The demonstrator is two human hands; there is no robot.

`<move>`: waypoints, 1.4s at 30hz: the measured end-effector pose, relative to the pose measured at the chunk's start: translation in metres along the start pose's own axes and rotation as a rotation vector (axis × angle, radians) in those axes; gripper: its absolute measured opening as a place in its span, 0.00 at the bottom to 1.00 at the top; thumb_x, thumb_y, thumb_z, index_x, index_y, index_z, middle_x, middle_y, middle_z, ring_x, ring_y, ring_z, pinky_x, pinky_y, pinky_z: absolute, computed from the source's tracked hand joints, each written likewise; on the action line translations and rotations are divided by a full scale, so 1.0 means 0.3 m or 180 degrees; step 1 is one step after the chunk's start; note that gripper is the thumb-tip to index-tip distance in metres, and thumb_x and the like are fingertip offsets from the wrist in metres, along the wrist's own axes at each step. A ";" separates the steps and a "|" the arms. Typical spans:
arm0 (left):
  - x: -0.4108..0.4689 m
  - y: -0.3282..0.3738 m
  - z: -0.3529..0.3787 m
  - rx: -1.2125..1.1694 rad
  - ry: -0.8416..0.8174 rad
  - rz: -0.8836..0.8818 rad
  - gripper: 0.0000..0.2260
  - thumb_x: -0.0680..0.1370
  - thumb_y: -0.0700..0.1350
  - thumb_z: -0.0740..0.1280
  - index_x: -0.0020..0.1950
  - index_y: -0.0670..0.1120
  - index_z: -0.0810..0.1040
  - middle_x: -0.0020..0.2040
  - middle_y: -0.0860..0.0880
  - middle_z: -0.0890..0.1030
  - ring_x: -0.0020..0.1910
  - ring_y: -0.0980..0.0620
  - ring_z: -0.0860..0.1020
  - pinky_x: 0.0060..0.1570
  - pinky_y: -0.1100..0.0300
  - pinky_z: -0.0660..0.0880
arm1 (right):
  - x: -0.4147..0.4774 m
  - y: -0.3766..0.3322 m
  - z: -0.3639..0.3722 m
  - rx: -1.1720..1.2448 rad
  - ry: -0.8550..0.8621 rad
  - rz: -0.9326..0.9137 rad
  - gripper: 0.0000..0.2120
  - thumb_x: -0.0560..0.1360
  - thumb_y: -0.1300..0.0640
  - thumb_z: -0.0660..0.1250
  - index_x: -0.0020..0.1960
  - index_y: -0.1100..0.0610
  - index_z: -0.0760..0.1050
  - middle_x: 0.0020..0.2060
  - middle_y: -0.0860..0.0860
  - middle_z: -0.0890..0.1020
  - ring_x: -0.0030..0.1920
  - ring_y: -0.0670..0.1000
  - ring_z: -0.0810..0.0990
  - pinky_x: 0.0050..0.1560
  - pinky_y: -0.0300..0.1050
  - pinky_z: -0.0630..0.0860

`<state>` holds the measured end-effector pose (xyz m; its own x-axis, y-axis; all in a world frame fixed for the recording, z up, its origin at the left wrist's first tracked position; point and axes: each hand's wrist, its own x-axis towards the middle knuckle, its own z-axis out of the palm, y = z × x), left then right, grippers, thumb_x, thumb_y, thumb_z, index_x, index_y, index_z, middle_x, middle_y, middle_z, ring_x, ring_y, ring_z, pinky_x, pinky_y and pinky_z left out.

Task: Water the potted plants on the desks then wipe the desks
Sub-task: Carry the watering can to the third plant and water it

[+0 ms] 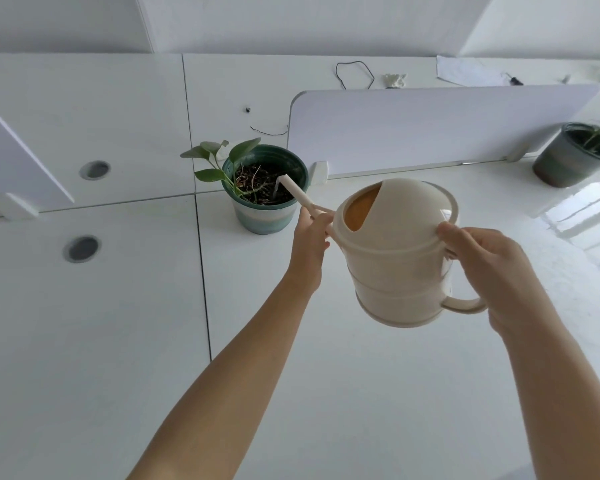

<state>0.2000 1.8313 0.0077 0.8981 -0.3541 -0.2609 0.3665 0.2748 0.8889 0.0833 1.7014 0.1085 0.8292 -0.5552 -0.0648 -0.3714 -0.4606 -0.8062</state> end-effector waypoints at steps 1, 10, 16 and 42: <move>-0.001 0.000 -0.007 -0.0016 0.0014 0.0048 0.18 0.67 0.50 0.62 0.54 0.45 0.69 0.49 0.47 0.73 0.57 0.45 0.73 0.61 0.49 0.68 | 0.001 -0.004 0.003 0.0017 -0.0002 -0.0009 0.37 0.62 0.39 0.60 0.46 0.77 0.70 0.49 0.68 0.77 0.42 0.51 0.71 0.42 0.46 0.64; 0.040 0.063 -0.069 -0.0110 0.0099 0.0213 0.24 0.67 0.50 0.63 0.61 0.44 0.69 0.52 0.47 0.74 0.63 0.44 0.72 0.66 0.46 0.67 | 0.043 -0.063 0.070 0.0036 -0.0003 -0.0168 0.42 0.59 0.34 0.58 0.41 0.77 0.68 0.34 0.56 0.69 0.38 0.51 0.65 0.40 0.45 0.59; 0.098 0.076 -0.081 -0.0169 0.0126 0.0126 0.18 0.67 0.50 0.63 0.55 0.47 0.70 0.50 0.48 0.74 0.60 0.45 0.73 0.64 0.46 0.68 | 0.089 -0.083 0.092 -0.0016 0.0078 -0.0201 0.34 0.64 0.39 0.59 0.37 0.75 0.68 0.32 0.64 0.69 0.36 0.52 0.64 0.35 0.46 0.57; -0.094 -0.013 -0.056 0.0347 0.0020 -0.0201 0.24 0.68 0.53 0.61 0.62 0.46 0.69 0.60 0.47 0.74 0.62 0.48 0.71 0.56 0.53 0.65 | -0.092 0.074 0.009 -0.0026 0.0084 0.0033 0.37 0.63 0.37 0.59 0.39 0.76 0.67 0.35 0.59 0.70 0.37 0.53 0.67 0.38 0.47 0.60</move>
<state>0.1773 1.8552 0.0054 0.8756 -0.3620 -0.3197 0.3942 0.1531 0.9062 0.0532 1.7084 0.0910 0.8140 -0.5780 -0.0575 -0.3834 -0.4603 -0.8007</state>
